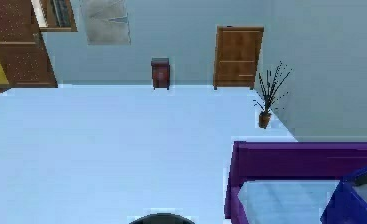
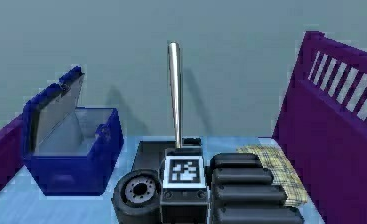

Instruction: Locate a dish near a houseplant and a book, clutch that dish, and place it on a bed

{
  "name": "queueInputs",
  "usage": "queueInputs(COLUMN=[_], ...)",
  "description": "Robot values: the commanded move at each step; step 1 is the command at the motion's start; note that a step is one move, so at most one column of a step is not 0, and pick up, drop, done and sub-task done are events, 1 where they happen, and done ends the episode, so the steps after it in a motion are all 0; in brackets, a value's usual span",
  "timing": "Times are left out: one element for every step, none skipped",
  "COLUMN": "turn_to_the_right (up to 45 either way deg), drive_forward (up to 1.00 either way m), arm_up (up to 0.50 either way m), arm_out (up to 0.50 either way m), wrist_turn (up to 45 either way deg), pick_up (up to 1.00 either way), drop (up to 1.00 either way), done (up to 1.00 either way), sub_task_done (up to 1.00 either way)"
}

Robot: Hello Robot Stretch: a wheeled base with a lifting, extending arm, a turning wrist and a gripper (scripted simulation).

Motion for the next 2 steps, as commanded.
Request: queueInputs(turn_to_the_right=[-45.0,-3.0], drive_forward=[0.00,0.00], arm_up=[0.00,0.00], arm_out=[0.00,0.00], wrist_turn=[0.0,0.0], pick_up=[0.00,0.00], drop=[0.00,0.00], done=[0.00,0.00], sub_task_done=[0.00,0.00])
